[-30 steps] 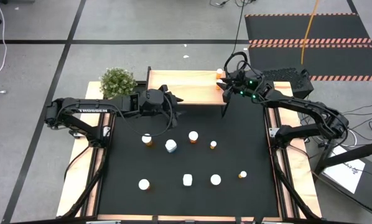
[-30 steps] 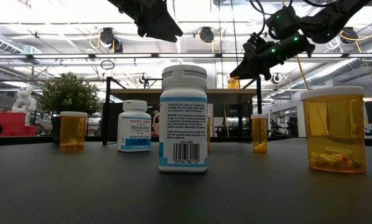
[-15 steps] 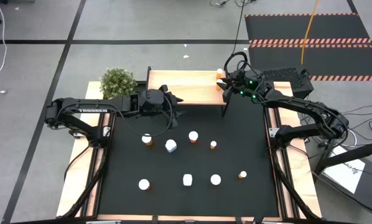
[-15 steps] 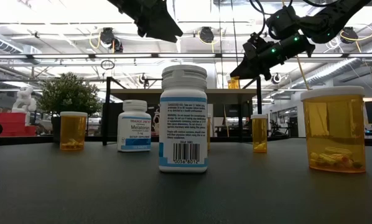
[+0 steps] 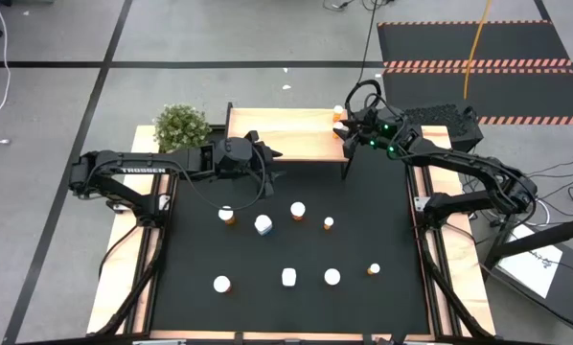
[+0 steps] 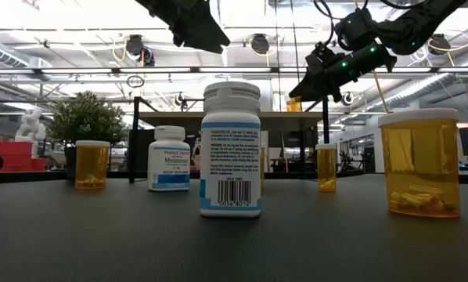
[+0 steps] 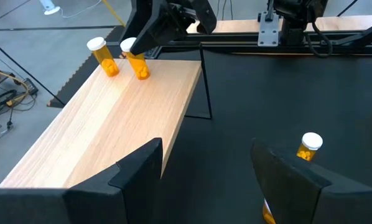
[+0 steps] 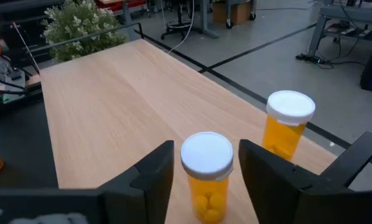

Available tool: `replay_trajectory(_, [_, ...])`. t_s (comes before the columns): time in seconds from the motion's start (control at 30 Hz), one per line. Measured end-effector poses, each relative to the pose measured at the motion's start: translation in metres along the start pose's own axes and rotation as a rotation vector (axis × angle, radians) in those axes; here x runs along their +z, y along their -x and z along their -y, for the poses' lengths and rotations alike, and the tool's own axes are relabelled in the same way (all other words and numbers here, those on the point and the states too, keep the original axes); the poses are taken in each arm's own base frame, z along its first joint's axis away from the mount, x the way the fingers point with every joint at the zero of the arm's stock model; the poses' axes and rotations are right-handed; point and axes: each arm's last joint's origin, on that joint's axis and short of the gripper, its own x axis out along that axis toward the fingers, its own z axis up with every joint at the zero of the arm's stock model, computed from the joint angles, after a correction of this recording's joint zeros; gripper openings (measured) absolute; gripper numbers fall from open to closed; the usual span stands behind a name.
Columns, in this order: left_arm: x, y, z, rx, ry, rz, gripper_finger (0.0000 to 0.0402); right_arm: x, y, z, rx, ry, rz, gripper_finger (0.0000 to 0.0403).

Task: Pick and place medicine bottles onto shelf by color
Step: Put the small orange pill bottle on the shelf aligned with the other small orange pill bottle, then put the small orange pill bottle on the shelf

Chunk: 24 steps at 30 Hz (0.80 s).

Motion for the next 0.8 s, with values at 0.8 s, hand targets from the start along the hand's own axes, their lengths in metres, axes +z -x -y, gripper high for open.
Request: replay_trajectory(0.8, [-0.001,0.0,0.003,-0.019,-0.012,-0.015,0.0244,0.015,0.04,-0.016,0.035,-0.017,0.023,0.0226])
